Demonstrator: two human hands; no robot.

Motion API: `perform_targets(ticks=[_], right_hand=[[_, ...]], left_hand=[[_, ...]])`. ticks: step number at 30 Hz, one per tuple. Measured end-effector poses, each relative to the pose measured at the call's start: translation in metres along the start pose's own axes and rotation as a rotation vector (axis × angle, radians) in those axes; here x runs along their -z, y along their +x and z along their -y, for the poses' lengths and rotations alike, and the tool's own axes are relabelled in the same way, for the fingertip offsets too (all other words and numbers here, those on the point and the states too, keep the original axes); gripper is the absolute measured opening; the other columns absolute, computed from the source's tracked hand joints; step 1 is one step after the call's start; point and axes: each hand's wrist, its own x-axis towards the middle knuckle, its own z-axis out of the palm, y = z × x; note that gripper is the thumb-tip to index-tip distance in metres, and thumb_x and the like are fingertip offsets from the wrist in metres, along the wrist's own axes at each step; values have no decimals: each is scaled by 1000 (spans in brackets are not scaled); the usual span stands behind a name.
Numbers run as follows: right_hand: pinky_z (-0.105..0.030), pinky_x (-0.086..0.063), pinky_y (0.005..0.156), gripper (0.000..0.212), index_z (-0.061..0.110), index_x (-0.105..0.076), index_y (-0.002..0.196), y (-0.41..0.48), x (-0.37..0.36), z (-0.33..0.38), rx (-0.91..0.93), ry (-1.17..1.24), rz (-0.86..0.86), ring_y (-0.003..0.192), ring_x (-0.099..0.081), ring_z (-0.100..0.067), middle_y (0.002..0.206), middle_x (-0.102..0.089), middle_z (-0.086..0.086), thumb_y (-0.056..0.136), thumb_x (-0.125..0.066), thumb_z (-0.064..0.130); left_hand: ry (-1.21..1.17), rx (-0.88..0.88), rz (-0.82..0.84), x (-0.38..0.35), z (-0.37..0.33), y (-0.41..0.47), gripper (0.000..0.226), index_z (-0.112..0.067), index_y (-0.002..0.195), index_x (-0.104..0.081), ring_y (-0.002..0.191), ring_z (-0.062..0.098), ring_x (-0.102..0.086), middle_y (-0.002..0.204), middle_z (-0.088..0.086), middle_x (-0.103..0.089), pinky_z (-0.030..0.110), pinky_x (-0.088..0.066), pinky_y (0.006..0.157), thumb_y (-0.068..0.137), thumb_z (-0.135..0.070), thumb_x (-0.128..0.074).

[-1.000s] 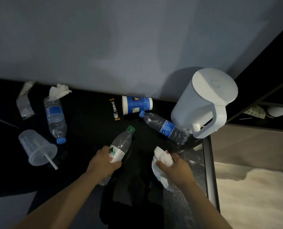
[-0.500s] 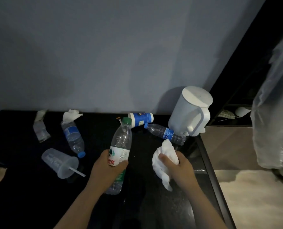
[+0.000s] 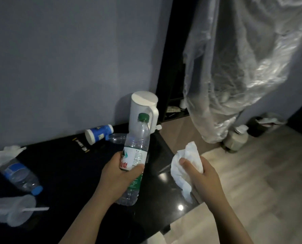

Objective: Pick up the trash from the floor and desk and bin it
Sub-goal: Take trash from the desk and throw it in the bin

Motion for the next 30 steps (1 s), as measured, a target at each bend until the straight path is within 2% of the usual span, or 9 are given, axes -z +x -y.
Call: perform_targets(ticks=[2, 5, 6, 9, 12, 16, 20, 24, 30], right_hand=[[-34, -56, 78, 33, 30, -64, 98, -7, 29, -6, -10, 28, -63, 89, -69, -15, 93, -72, 5, 77, -70, 54], [-45, -58, 75, 27, 28, -67, 84, -21, 77, -16, -17, 19, -106, 74, -70, -19, 78, -73, -4, 80, -67, 55], [-48, -58, 74, 29, 26, -67, 85, -26, 94, -22, -16, 17, -121, 72, -70, -22, 75, -72, -6, 83, -64, 55], [-50, -58, 76, 38, 26, -68, 97, -45, 152, -39, -45, 42, -251, 78, -71, -20, 83, -73, -2, 77, -63, 59], [-48, -58, 75, 39, 26, -68, 97, -64, 215, -58, -77, 74, -351, 79, -71, -16, 87, -73, -1, 73, -63, 56], [-52, -57, 76, 49, 23, -67, 100, -84, 300, -90, -97, 89, -467, 82, -71, -21, 88, -73, -3, 71, -66, 61], [-51, -58, 74, 54, 18, -67, 98, -105, 374, -114, -115, 98, -550, 82, -70, -25, 86, -72, -6, 68, -65, 64], [-45, -58, 77, 47, 22, -67, 97, -122, 427, -133, -127, 121, -634, 81, -71, -17, 87, -73, -2, 69, -62, 60], [-47, -58, 78, 36, 25, -67, 94, -119, 484, -161, -157, 133, -730, 80, -71, -14, 86, -73, -1, 75, -60, 54]], left_hand=[[-7, -20, 61, -26, -15, -3, 28, -30, 97, -58, 78, 2, -66, 91, -9, -68, 15, -45, 58, 77, -24, -75], [7, -76, 141, -72, -37, -10, 24, -31, 92, -58, 79, 2, -65, 90, -9, -69, 16, -45, 60, 77, -22, -75], [14, -91, 167, -89, -44, -14, 24, -31, 91, -58, 78, 2, -65, 90, -8, -69, 17, -45, 59, 77, -22, -75], [34, -125, 249, -148, -65, -26, 26, -27, 93, -60, 78, 6, -66, 89, -6, -69, 21, -48, 62, 74, -25, -78], [50, -145, 335, -216, -81, -46, 41, -24, 94, -61, 77, 9, -68, 86, -4, -70, 23, -50, 62, 59, -38, -75], [79, -194, 462, -309, -100, -80, 35, -26, 95, -59, 72, 3, -66, 84, -7, -69, 19, -48, 58, 67, -33, -79], [106, -233, 535, -387, -116, -106, 38, -27, 92, -58, 76, 7, -67, 84, -5, -69, 18, -47, 58, 60, -39, -75], [143, -259, 609, -450, -128, -122, 41, -27, 91, -59, 73, 6, -66, 84, -4, -69, 18, -47, 57, 54, -41, -69], [205, -294, 696, -531, -142, -122, 39, -24, 92, -60, 73, 7, -66, 83, -5, -69, 18, -45, 55, 59, -42, -71]])
